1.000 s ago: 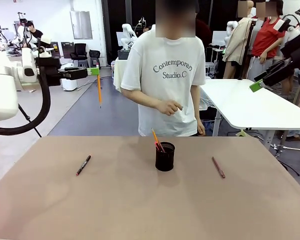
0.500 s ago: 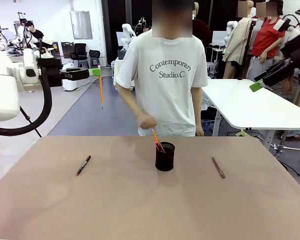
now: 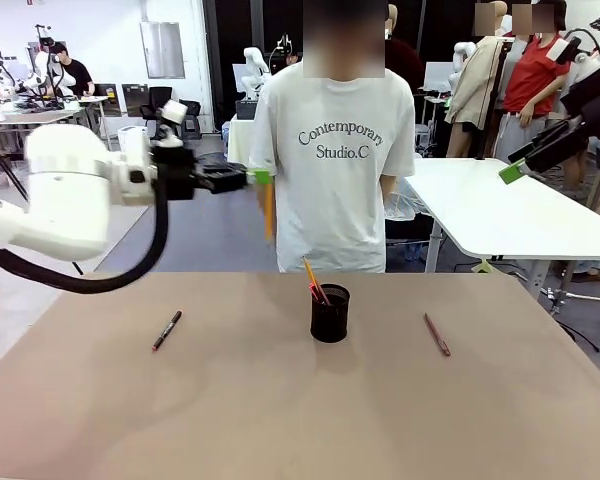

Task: Place the pens into the pen holder.
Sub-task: Pick up a writing instrument from the table and place it into the Pen holder.

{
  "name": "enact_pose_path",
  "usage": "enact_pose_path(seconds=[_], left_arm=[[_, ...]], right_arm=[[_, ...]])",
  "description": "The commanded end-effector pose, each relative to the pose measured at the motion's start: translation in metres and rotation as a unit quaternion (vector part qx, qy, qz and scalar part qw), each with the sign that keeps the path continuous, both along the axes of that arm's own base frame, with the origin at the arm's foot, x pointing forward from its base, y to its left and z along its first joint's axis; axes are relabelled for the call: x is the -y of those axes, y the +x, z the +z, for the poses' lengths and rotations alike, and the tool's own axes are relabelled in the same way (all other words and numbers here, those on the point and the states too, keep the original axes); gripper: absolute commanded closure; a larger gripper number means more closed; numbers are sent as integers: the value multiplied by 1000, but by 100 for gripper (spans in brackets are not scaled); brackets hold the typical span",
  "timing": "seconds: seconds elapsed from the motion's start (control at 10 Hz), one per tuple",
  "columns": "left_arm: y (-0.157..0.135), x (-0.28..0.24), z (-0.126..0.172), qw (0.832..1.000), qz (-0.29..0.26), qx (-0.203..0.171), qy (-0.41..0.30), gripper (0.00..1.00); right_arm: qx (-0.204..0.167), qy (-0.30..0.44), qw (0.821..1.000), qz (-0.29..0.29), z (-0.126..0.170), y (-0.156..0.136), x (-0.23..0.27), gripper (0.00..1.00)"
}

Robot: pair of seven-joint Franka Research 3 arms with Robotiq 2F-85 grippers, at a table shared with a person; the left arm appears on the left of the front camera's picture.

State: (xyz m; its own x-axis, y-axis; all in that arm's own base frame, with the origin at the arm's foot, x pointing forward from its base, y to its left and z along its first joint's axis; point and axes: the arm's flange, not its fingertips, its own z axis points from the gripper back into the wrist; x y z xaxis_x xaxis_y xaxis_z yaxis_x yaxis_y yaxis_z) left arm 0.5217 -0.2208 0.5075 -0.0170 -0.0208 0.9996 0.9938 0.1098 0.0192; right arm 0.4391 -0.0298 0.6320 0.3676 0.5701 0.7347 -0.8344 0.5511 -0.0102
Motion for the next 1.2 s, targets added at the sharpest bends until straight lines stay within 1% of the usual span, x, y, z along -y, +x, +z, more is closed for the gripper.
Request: enact_pose_path(seconds=[0.0,0.2,0.3,0.4,0.5,0.6,0.9,1.0,1.1], left_arm=[[21,27,-14,999,-18,37,-3,100],[35,62,-37,997,-30,70,17,100],[44,71,-46,996,-31,77,13,100],[47,76,-51,997,-32,73,15,100],[48,78,-50,997,-39,68,-3,100],[38,75,-53,997,-33,62,13,100],[38,75,-53,997,-33,62,13,100],[44,78,-56,997,-34,62,11,100],[50,77,-64,998,-25,54,3,100]], right_arm=[[2,3,1000,2,1,0,0,0],[2,3,1000,2,1,0,0,0],[2,3,1000,2,1,0,0,0],[2,3,1000,2,1,0,0,0],[2,3,1000,2,1,0,0,0],[2,3,1000,2,1,0,0,0],[2,3,1000,2,1,0,0,0],[2,3,1000,2,1,0,0,0],[2,3,1000,2,1,0,0,0]])
